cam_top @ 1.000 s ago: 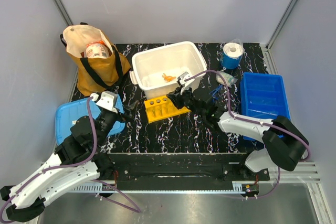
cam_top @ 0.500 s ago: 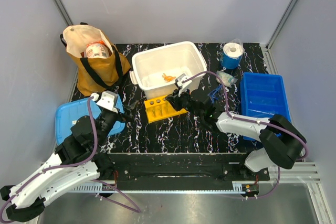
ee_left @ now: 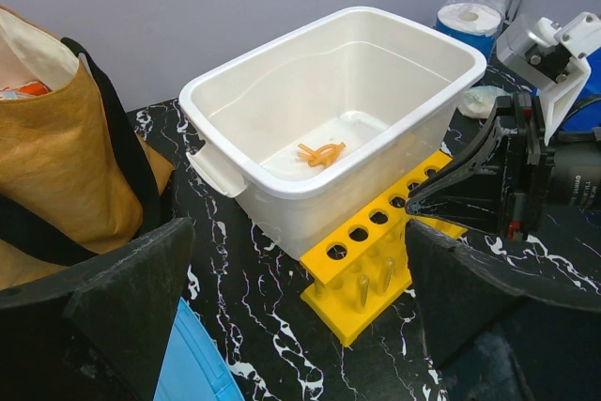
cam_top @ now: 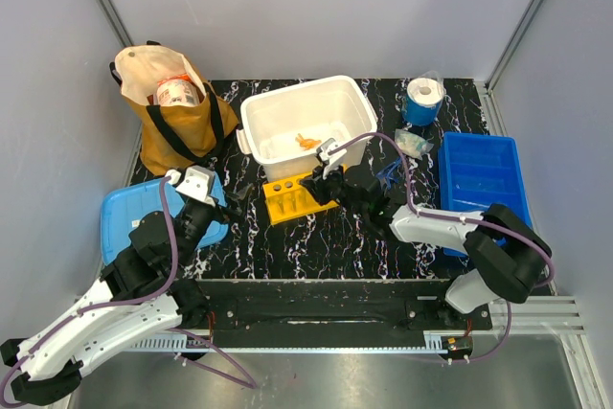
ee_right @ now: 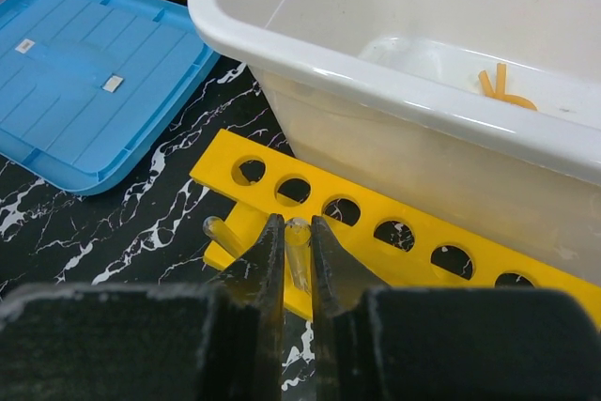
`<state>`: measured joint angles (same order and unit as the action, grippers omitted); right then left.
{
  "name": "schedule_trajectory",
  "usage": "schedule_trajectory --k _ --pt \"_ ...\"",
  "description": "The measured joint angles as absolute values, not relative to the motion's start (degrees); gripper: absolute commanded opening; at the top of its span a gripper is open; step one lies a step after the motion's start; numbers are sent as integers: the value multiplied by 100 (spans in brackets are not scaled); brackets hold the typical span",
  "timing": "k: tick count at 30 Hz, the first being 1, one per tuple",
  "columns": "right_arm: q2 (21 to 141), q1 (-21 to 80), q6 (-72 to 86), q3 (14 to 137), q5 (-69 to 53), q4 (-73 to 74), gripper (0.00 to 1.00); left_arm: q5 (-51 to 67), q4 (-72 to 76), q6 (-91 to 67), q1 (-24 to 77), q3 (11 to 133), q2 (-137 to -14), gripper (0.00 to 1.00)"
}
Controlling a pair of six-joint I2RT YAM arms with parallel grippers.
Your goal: Organize the chemistry lab equipment
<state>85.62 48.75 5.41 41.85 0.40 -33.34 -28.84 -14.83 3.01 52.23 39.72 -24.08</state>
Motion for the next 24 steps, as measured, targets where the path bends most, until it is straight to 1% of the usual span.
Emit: schedule_trajectory --k 8,18,22,24 --pt "8888 4877 537 4121 38 -3581 10 -2882 -1483 301 5223 3972 -2408 99" --pt "9218 4904 537 3889 51 -3997 15 -2884 -1483 303 5223 3972 -2408 99" --pt "9301 4908 541 3809 49 -4154 19 -2884 -1485 303 5223 3972 -2408 99" --pt "9321 4908 543 3782 51 -4204 23 -2884 -1485 303 5223 3972 -2408 99"
